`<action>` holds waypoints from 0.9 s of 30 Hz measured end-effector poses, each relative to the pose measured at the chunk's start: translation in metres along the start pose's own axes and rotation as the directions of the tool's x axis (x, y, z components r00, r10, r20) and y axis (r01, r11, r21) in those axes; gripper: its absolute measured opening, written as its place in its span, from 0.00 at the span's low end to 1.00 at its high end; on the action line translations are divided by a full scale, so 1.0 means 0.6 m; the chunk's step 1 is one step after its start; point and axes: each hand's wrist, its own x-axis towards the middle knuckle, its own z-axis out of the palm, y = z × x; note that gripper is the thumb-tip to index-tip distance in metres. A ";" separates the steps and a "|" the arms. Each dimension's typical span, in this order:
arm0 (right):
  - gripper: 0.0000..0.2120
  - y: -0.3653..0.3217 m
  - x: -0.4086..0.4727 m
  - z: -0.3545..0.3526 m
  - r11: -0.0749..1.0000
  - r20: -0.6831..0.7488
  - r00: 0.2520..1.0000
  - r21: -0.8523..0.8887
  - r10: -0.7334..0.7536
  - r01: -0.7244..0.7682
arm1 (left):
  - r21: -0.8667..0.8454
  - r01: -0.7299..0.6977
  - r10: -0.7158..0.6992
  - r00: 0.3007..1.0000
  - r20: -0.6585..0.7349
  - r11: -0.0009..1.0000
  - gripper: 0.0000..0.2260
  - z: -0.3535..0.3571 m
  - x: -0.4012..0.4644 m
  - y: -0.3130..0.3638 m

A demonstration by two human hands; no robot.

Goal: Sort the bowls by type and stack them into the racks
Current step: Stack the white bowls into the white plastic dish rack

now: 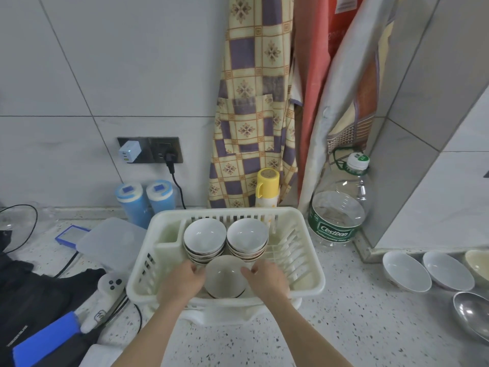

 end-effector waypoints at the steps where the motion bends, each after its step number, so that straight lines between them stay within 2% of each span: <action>1: 0.16 0.001 -0.005 -0.002 0.998 -0.044 0.998 0.054 -0.039 0.041 | -0.038 0.010 -0.012 0.998 -0.061 0.999 0.10 0.000 -0.004 0.000; 4: 0.11 0.013 -0.023 -0.011 0.926 -0.074 0.973 0.297 -0.221 0.233 | -0.126 -0.042 0.011 0.970 -0.241 0.991 0.07 0.003 -0.023 -0.003; 7: 0.12 0.035 -0.044 -0.036 0.715 -0.085 0.953 0.642 -0.290 0.275 | -0.229 -0.168 0.075 0.928 -0.365 0.959 0.03 0.006 -0.047 0.003; 8: 0.12 0.048 -0.047 -0.048 0.643 -0.108 0.957 0.719 -0.270 0.263 | -0.317 -0.205 0.068 0.916 -0.395 0.926 0.01 0.009 -0.057 0.015; 10: 0.10 0.085 -0.055 -0.073 0.543 -0.128 0.968 0.808 -0.218 0.229 | -0.501 -0.295 0.041 0.889 -0.457 0.814 0.06 0.026 -0.086 0.055; 13: 0.09 0.164 -0.068 -0.113 0.490 -0.124 0.977 0.850 -0.176 0.196 | -0.644 -0.417 0.060 0.864 -0.500 0.642 0.12 0.075 -0.150 0.150; 16: 0.11 0.259 -0.082 -0.155 0.472 -0.108 0.993 0.873 -0.051 0.120 | -0.738 -0.404 0.098 0.901 -0.422 0.540 0.13 0.161 -0.212 0.252; 19: 0.11 0.356 -0.094 -0.196 0.430 -0.111 0.988 0.901 0.108 0.054 | -0.716 -0.355 0.255 0.934 -0.249 0.601 0.10 0.266 -0.263 0.354; 21: 0.11 0.418 -0.102 -0.222 0.347 -0.128 0.965 0.937 0.231 0.041 | -0.696 -0.287 0.293 0.949 -0.115 0.658 0.09 0.331 -0.278 0.409; 24: 0.10 0.501 -0.116 -0.252 0.243 -0.121 0.910 0.970 0.395 0.023 | -0.712 -0.059 0.155 0.985 0.071 0.700 0.06 0.410 -0.267 0.470; 27: 0.09 0.557 -0.134 -0.257 0.223 0.037 0.934 0.967 0.356 -0.124 | -0.637 0.152 0.037 0.961 0.273 0.755 0.05 0.470 -0.246 0.529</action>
